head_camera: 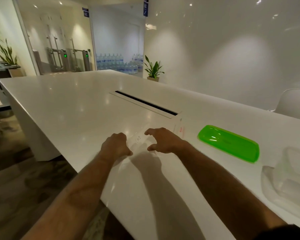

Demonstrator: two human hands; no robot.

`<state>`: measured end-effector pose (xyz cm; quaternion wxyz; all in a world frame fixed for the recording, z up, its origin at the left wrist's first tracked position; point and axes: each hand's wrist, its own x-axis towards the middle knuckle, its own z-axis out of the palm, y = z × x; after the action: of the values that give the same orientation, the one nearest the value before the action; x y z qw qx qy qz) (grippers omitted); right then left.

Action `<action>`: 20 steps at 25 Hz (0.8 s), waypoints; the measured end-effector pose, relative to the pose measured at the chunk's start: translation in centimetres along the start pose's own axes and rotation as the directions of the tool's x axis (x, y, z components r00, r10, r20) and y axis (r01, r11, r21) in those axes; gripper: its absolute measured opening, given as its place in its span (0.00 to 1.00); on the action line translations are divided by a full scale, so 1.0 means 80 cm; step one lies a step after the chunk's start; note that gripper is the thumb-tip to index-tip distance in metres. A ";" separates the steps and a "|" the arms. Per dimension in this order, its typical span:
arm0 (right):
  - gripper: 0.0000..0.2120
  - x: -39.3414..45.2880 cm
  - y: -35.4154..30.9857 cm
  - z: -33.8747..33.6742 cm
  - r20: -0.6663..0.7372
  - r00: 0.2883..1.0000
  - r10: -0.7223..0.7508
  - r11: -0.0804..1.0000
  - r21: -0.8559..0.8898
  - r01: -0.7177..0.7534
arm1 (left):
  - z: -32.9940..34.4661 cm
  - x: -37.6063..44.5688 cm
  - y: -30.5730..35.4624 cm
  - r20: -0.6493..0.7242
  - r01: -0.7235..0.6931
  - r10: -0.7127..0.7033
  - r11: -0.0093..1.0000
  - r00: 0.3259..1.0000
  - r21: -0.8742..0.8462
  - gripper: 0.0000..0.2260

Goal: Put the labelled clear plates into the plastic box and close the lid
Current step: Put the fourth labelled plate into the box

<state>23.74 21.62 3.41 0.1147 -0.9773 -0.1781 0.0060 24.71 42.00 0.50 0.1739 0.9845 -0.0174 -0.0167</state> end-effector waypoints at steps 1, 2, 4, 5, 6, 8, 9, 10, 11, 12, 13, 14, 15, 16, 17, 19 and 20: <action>0.33 0.004 -0.001 0.003 -0.002 1.000 -0.005 1.000 0.000 0.005 | 0.000 0.002 -0.004 0.000 -0.006 0.006 1.000 1.000 -0.011 0.28; 0.33 0.007 -0.002 0.005 -0.001 1.000 -0.008 1.000 -0.004 0.008 | -0.001 0.004 -0.008 0.002 -0.011 0.011 1.000 1.000 -0.024 0.29; 0.34 0.010 -0.002 0.010 -0.004 1.000 -0.020 1.000 -0.017 0.020 | -0.005 0.008 -0.013 0.021 -0.018 0.020 0.998 1.000 -0.057 0.28; 0.34 0.011 -0.002 0.012 -0.009 1.000 -0.024 1.000 -0.019 0.023 | -0.007 0.009 -0.016 0.034 -0.022 0.024 0.997 0.999 -0.069 0.26; 0.35 0.011 -0.003 0.013 -0.013 1.000 -0.024 1.000 -0.018 0.024 | -0.008 0.010 -0.019 0.047 -0.026 0.030 0.997 0.998 -0.077 0.25; 0.39 0.011 -0.003 0.014 -0.009 1.000 -0.023 1.000 -0.016 0.023 | -0.011 0.011 -0.024 0.065 -0.043 0.049 0.995 0.997 -0.093 0.23; 0.40 0.011 -0.002 0.015 0.003 1.000 -0.021 1.000 -0.017 0.021 | -0.011 0.012 -0.027 0.075 -0.056 0.064 0.993 0.995 -0.106 0.23; 0.41 0.010 0.000 0.015 0.024 1.000 -0.016 1.000 -0.025 0.017 | -0.012 0.013 -0.030 0.087 -0.070 0.080 0.990 0.993 -0.120 0.22; 0.41 0.009 0.003 0.016 0.049 0.999 -0.008 0.999 -0.034 0.010 | -0.013 0.013 -0.032 0.101 -0.082 0.096 0.988 0.990 -0.130 0.23; 0.41 0.006 0.006 0.016 0.074 0.997 0.005 0.999 -0.045 -0.001 | -0.015 0.013 -0.034 0.114 -0.097 0.112 0.986 0.987 -0.134 0.23; 0.40 0.005 0.011 0.017 0.097 0.995 0.019 0.999 -0.052 -0.014 | -0.016 0.012 -0.036 0.126 -0.110 0.128 0.984 0.984 -0.140 0.24; 0.38 0.002 0.015 0.018 0.120 0.992 0.036 0.998 -0.062 -0.028 | -0.018 0.011 -0.038 0.135 -0.125 0.146 0.980 0.980 -0.154 0.24; 0.36 0.000 0.019 0.018 0.141 0.989 0.048 0.997 -0.066 -0.039 | -0.019 0.008 -0.039 0.140 -0.142 0.166 0.975 0.976 -0.171 0.25; 0.34 -0.003 0.022 0.018 0.155 0.986 0.058 0.996 -0.072 -0.047 | -0.020 0.006 -0.039 0.144 -0.161 0.188 0.970 0.972 -0.183 0.25; 0.32 -0.006 0.025 0.018 0.168 0.984 0.063 0.996 -0.079 -0.050 | -0.020 0.003 -0.038 0.148 -0.178 0.208 0.965 0.967 -0.190 0.25; 0.30 -0.014 0.028 0.015 0.186 0.981 0.058 0.994 -0.103 -0.039 | -0.020 -0.002 -0.034 0.155 -0.209 0.241 0.957 0.958 -0.199 0.25; 0.30 -0.019 0.030 0.014 0.185 0.981 0.056 0.993 -0.111 -0.036 | -0.019 -0.003 -0.031 0.156 -0.223 0.256 0.953 0.954 -0.204 0.25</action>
<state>23.06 19.14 1.73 0.0445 -0.9810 -0.1655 0.0911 24.58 44.89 1.11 0.2624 0.9491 -0.1511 -0.0864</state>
